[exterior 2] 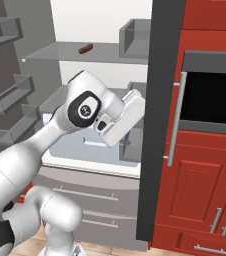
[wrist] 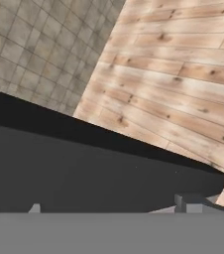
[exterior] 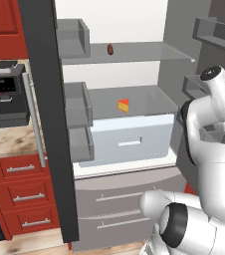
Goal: Retrieve the sausage and cheese from the fridge and place them on the cutting board on the counter.
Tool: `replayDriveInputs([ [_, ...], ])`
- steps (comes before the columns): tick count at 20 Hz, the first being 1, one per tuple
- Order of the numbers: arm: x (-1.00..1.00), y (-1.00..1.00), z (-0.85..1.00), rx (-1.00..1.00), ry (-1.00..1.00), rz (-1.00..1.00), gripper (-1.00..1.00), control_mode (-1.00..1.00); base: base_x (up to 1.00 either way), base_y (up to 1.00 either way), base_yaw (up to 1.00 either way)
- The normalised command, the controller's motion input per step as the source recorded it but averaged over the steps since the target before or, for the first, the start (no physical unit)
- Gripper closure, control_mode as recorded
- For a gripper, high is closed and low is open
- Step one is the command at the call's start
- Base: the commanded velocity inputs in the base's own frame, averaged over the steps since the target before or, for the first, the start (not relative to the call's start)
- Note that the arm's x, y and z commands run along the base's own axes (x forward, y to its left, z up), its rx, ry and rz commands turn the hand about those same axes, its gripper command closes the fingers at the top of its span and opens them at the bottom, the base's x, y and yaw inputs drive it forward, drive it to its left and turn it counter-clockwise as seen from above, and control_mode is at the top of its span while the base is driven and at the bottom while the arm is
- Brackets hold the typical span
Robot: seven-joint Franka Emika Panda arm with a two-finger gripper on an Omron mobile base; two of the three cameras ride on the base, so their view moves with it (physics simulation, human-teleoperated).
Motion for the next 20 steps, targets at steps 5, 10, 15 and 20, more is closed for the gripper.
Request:
replayDriveInputs([
  [5,-0.05,-0.30,-0.01,0.00,0.00,-0.17,-1.00,-1.00,0.00,0.00,0.00],
  [10,-0.22,0.10,-0.05,0.01,0.00,-0.06,-1.00,-1.00,0.00,0.00,0.00],
  [15,-0.27,0.53,0.00,0.00,0.00,0.10,-1.00,-1.00,0.00,0.00,0.00],
  [20,-0.20,0.72,0.00,-0.02,0.04,0.32,-1.00,-1.00,0.00,0.00,0.00],
])
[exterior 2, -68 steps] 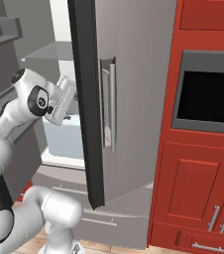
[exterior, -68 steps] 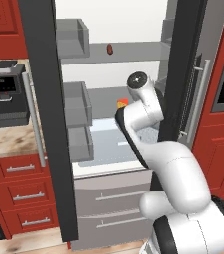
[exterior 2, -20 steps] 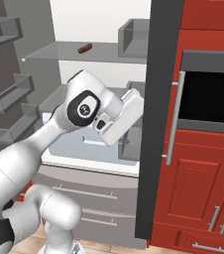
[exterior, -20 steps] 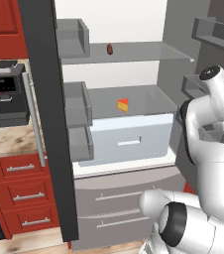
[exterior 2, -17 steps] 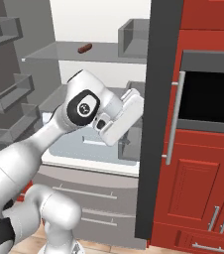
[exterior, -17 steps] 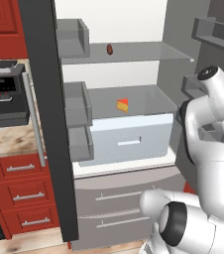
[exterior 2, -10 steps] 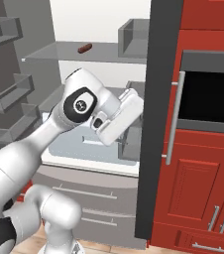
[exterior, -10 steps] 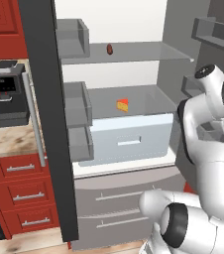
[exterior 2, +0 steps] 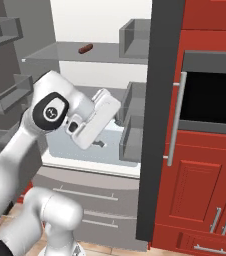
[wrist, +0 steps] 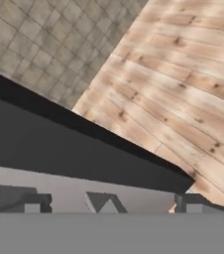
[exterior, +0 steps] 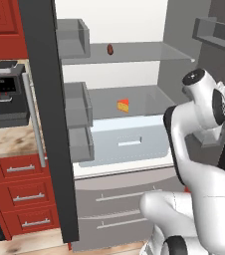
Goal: Retrieve the sausage and cheese from the fridge and place them on the cutting board on the counter.
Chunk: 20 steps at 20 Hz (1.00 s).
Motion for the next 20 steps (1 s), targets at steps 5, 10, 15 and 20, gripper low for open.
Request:
replayDriveInputs([
  [5,-0.19,0.60,0.00,-0.08,0.19,0.56,-1.00,-1.00,0.00,0.00,0.00],
  [10,-0.12,0.49,0.00,-0.10,0.27,0.63,-1.00,-1.00,0.00,0.00,0.00],
  [15,0.01,0.37,0.00,-0.04,0.29,0.61,-1.00,-1.00,0.00,0.00,0.00],
  [20,0.15,0.27,0.00,-0.09,0.21,0.54,-1.00,-1.00,0.00,0.00,0.00],
])
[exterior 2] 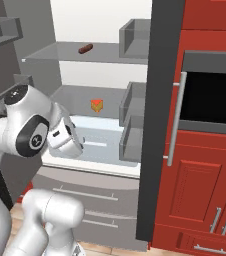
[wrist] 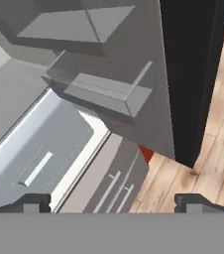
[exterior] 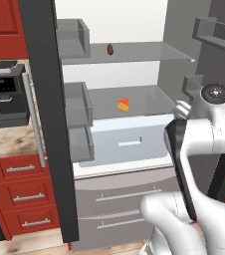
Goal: Retrieve the sausage and cheese from the fridge and place them on the cutting board on the counter.
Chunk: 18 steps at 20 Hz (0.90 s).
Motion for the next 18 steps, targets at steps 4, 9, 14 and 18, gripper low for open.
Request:
replayDriveInputs([
  [4,0.35,0.25,0.00,-0.12,0.12,0.42,-1.00,-1.00,0.00,0.00,0.00],
  [9,0.48,0.22,0.00,-0.06,0.07,0.38,-1.00,-1.00,0.00,0.00,0.00],
  [14,0.62,0.22,0.00,0.00,0.00,0.31,-1.00,-1.00,0.00,0.00,0.00],
  [18,0.73,0.18,-0.07,0.00,0.00,0.22,-1.00,-1.00,0.00,0.00,0.00],
])
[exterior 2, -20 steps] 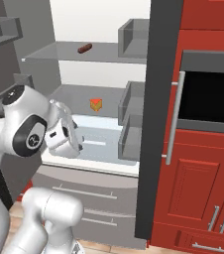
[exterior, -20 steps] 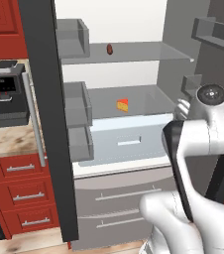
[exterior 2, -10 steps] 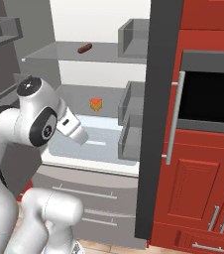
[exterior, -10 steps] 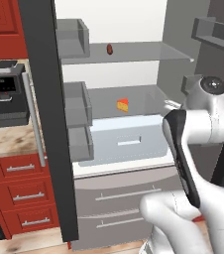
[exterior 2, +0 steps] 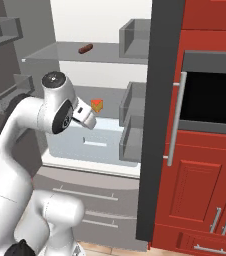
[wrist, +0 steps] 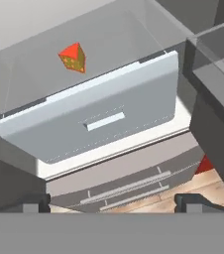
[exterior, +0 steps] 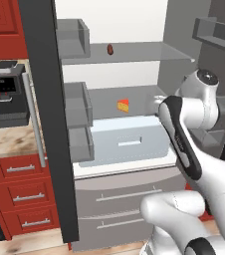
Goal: Retrieve the sausage and cheese from the fridge and place them on the cutting board on the counter.
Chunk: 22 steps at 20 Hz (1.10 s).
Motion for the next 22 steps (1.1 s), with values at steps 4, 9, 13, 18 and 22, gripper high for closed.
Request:
replayDriveInputs([
  [4,0.77,0.15,-0.27,-0.01,-0.01,0.10,-1.00,-1.00,0.00,0.00,0.00],
  [9,0.63,0.24,-0.20,-0.15,-0.27,0.05,-1.00,-1.00,0.00,0.00,0.00],
  [13,0.62,0.17,-0.20,-0.07,-0.20,0.08,-1.00,-1.00,0.00,0.00,0.00],
  [18,0.60,0.07,-0.15,-0.09,0.03,0.08,-1.00,-1.00,0.00,0.00,0.00],
  [22,0.55,0.01,0.00,-0.10,0.01,0.17,-1.00,-1.00,0.00,0.00,0.00],
])
